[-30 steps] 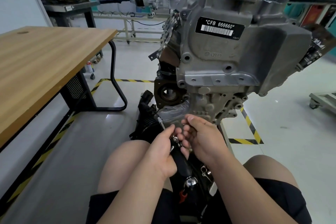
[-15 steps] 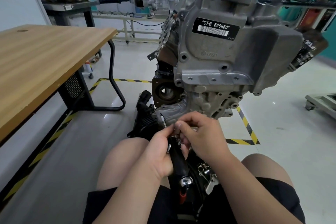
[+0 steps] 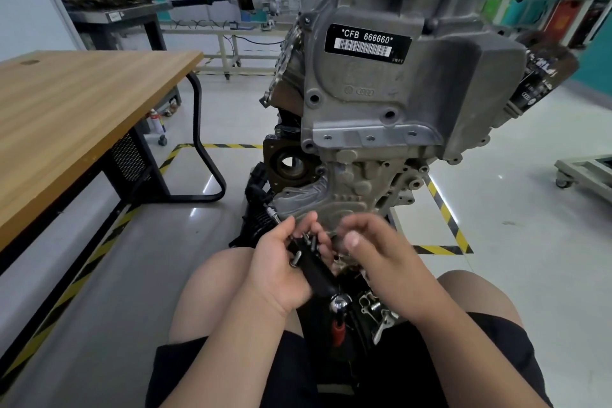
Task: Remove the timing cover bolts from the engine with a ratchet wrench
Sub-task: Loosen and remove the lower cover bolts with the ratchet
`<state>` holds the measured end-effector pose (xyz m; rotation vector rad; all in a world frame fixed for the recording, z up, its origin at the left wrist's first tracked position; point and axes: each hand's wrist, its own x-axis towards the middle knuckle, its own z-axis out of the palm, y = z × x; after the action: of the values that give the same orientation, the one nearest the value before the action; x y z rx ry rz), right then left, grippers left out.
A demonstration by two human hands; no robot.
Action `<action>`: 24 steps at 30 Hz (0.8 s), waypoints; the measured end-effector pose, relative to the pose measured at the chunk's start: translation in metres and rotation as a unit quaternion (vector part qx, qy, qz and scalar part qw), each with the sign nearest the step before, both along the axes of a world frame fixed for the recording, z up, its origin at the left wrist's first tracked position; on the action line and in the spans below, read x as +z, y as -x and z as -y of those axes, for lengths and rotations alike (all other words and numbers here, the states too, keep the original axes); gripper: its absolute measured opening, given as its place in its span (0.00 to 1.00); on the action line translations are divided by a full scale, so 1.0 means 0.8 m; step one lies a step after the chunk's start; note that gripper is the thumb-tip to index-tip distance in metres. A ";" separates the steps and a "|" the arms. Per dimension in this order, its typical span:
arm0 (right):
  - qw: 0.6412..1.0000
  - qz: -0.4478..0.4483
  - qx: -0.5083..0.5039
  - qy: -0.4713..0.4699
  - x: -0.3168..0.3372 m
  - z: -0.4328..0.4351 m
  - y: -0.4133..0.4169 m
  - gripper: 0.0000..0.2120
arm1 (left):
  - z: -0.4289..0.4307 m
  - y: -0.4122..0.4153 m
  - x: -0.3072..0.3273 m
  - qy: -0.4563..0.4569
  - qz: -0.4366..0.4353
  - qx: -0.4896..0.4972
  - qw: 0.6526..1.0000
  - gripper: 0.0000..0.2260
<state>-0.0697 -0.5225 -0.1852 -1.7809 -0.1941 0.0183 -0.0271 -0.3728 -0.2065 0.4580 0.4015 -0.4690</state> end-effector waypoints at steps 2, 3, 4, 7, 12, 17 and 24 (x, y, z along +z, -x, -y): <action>0.992 -0.034 0.073 0.094 -0.007 -0.002 0.024 0.23 | -0.001 -0.005 0.003 0.026 -0.005 0.037 0.999 0.19; 0.983 -0.034 0.094 0.156 -0.011 -0.008 0.032 0.28 | -0.002 -0.008 0.004 0.033 -0.008 0.055 0.998 0.18; 0.975 -0.025 0.093 0.199 -0.015 -0.014 0.036 0.30 | -0.001 -0.011 0.006 0.035 -0.012 0.075 0.996 0.18; 0.985 0.002 -0.005 0.171 -0.021 -0.035 0.026 0.25 | 0.005 -0.019 0.008 0.019 -0.027 0.119 0.992 0.20; 0.994 -0.003 -0.097 -0.043 -0.014 -0.054 0.005 0.10 | 0.003 -0.023 0.013 0.045 -0.037 0.159 0.986 0.25; 0.988 0.043 -0.117 -0.096 -0.004 -0.053 -0.008 0.10 | -0.009 -0.037 0.018 0.029 -0.040 0.184 0.982 0.11; 0.963 -0.064 -0.045 -0.257 -0.017 -0.032 -0.027 0.16 | -0.035 -0.061 0.042 -0.098 0.040 0.095 0.990 0.10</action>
<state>-0.0484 -0.4971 -0.1989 -1.2629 -0.0185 0.0150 0.0218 -0.3450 -0.1732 0.6204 0.4101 -0.2256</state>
